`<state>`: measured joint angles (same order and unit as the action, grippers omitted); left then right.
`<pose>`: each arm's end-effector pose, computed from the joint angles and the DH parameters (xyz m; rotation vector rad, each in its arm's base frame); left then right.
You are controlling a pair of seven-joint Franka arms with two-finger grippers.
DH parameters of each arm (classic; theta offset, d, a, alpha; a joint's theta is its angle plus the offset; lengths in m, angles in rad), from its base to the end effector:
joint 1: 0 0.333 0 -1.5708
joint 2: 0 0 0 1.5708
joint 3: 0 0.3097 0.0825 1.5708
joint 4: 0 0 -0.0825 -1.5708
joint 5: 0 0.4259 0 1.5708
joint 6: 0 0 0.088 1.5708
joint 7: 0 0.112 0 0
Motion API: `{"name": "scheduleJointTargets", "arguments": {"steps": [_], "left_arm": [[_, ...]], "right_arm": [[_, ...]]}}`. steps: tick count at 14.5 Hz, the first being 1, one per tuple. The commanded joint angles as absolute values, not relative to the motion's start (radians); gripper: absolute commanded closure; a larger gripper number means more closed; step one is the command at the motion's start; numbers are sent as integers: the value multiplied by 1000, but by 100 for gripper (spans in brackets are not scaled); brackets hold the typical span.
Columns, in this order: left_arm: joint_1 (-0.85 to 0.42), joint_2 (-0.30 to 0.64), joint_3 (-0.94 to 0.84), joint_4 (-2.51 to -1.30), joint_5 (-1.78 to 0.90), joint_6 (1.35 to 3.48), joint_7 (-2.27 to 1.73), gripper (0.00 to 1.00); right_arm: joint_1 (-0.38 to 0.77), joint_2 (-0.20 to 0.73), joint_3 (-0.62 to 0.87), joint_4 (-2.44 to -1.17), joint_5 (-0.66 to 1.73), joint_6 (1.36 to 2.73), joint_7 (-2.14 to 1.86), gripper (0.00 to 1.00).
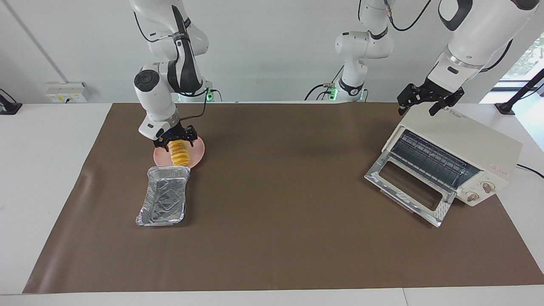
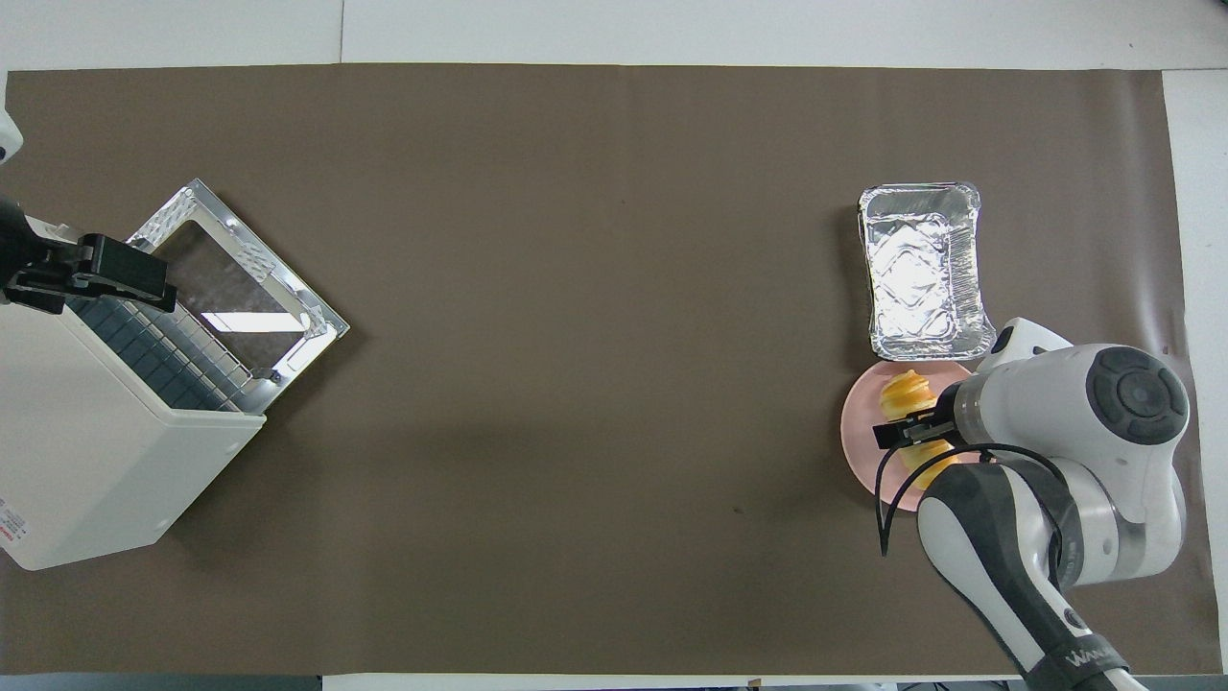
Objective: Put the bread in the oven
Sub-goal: 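Reach the right gripper down and grasp the yellow bread roll on the pink plate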
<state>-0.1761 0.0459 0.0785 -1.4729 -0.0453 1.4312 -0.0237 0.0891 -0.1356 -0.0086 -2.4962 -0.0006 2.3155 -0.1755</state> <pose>0.5920 -0.0647 0.6240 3.1000 -0.1212 -0.1394 0.4796 0.0388 0.2908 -3.1121 -0.4014 0.0706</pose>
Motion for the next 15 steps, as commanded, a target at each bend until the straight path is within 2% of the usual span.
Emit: {"name": "scheduleJointTargets", "arguments": {"steps": [1, 5, 6, 10, 11, 12, 15], "left_arm": [[-179, 21, 78, -1499, -34, 1445, -37, 0], [-179, 23, 78, -1499, -34, 1445, -37, 0], [-179, 21, 78, -1499, -34, 1445, -37, 0], [-179, 21, 78, -1499, -34, 1445, -37, 0], [-179, 21, 78, -1499, -34, 1445, -37, 0], [-179, 21, 78, -1499, -34, 1445, -37, 0], [-179, 21, 78, -1499, -34, 1445, -37, 0]], "right_arm": [[77, -167, -6, -2565, 6, 2376, -227, 0], [71, -156, -6, -2615, 6, 2463, -229, 1], [69, -156, -6, -2622, 6, 2468, -229, 11], [55, -156, -8, -2620, 6, 2465, -224, 83], [55, -156, -6, -2620, 6, 2464, -222, 97], [55, -155, -8, -2619, 6, 2462, -222, 100], [54, -163, -12, -2580, 8, 2415, -212, 100]]}}
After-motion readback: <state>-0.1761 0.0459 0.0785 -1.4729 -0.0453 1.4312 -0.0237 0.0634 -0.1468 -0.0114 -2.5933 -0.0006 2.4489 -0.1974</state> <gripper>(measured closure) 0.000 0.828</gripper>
